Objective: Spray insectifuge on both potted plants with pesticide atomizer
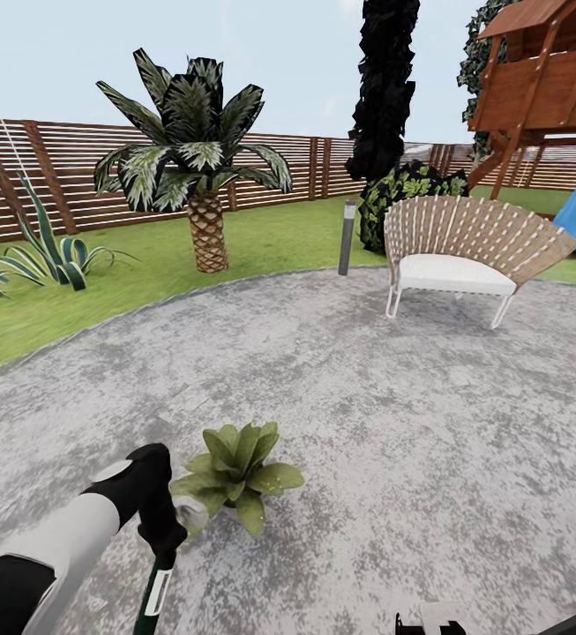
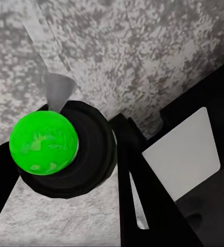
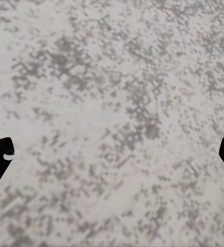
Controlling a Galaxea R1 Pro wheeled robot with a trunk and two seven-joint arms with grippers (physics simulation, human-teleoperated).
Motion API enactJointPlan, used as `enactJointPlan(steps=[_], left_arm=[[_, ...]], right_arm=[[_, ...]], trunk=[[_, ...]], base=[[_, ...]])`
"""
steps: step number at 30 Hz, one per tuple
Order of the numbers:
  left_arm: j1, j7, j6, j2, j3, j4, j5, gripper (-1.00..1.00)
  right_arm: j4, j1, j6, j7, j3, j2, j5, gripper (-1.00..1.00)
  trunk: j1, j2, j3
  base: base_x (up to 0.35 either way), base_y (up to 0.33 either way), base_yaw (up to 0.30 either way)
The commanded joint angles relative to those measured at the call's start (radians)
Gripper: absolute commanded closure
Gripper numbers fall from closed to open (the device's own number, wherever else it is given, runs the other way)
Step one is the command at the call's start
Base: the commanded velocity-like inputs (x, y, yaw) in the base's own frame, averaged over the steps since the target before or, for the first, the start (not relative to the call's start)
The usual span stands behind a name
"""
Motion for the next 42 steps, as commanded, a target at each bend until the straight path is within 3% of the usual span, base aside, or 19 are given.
enactJointPlan(steps=[1,4,8,11,15,17,26,29,31,34,36,38,42], left_arm=[[0.002,-0.009,0.010,-0.003,-0.002,-0.003,-0.008,1.00],[0.000,-0.009,0.011,-0.014,0.000,-0.015,-0.007,1.00],[-0.004,-0.009,0.015,-0.027,-0.001,-0.093,-0.008,1.00],[-0.001,-0.007,0.014,-0.011,0.000,-0.101,-0.008,1.00],[0.007,-0.007,0.012,0.042,-0.001,-0.091,-0.009,1.00],[0.028,0.003,0.012,0.056,-0.001,-0.089,-0.008,1.00],[0.047,0.042,0.013,0.047,0.003,-0.100,-0.007,1.00],[0.053,0.042,0.011,0.057,0.003,-0.092,-0.008,1.00],[0.093,0.043,0.010,0.066,0.001,-0.091,-0.008,1.00],[0.097,0.044,0.010,0.056,0.000,-0.095,-0.008,1.00],[0.098,0.044,0.012,0.014,-0.005,-0.100,-0.008,1.00],[0.098,0.045,0.014,-0.011,-0.008,-0.104,-0.009,1.00],[0.098,0.100,0.020,-0.011,-0.002,-0.104,-0.008,1.00]], right_arm=[[0.001,0.000,-0.003,-0.002,0.009,0.000,-0.008,-1.00],[0.000,0.000,-0.003,-0.002,0.009,0.000,-0.008,-1.00],[0.000,0.000,-0.003,-0.002,0.009,0.000,-0.008,-1.00],[0.001,0.000,-0.003,-0.002,0.009,0.000,-0.007,-1.00],[0.002,0.000,-0.003,0.002,0.009,-0.004,-0.002,-1.00],[0.002,0.000,-0.003,0.002,0.009,-0.005,-0.002,-1.00],[0.002,0.000,-0.003,-0.001,0.009,-0.008,-0.003,-1.00],[0.002,0.000,-0.003,-0.001,0.009,-0.008,-0.003,-1.00],[0.002,0.000,-0.003,-0.001,0.009,-0.008,-0.002,-1.00],[0.002,0.000,-0.003,-0.001,0.009,-0.008,-0.002,-1.00],[0.002,0.000,-0.003,-0.001,0.009,-0.008,-0.002,-1.00],[0.002,0.000,-0.003,-0.001,0.009,-0.008,-0.002,-1.00],[0.002,0.000,-0.003,-0.001,0.009,-0.008,-0.002,-1.00]], trunk=[[0.000,0.000,-0.001],[0.000,0.000,-0.001],[0.000,0.000,-0.001],[0.000,0.000,-0.001],[0.000,0.000,-0.001],[0.000,0.000,-0.001],[0.000,0.000,-0.001],[0.000,0.000,-0.001],[0.000,0.000,-0.001],[0.000,0.000,-0.001],[0.000,0.000,-0.001],[0.000,0.000,-0.001],[0.000,0.000,-0.001]], base=[[0.000,0.000,-0.006],[0.000,0.000,-0.138],[0.000,0.000,-0.208],[0.000,0.000,-0.041],[0.027,0.000,-0.006],[0.095,0.000,0.000],[0.161,0.000,0.000],[0.016,0.000,0.000],[0.001,0.000,0.000],[0.000,0.000,0.000],[0.000,0.000,0.000],[0.000,0.000,0.000],[0.000,0.000,0.000]])
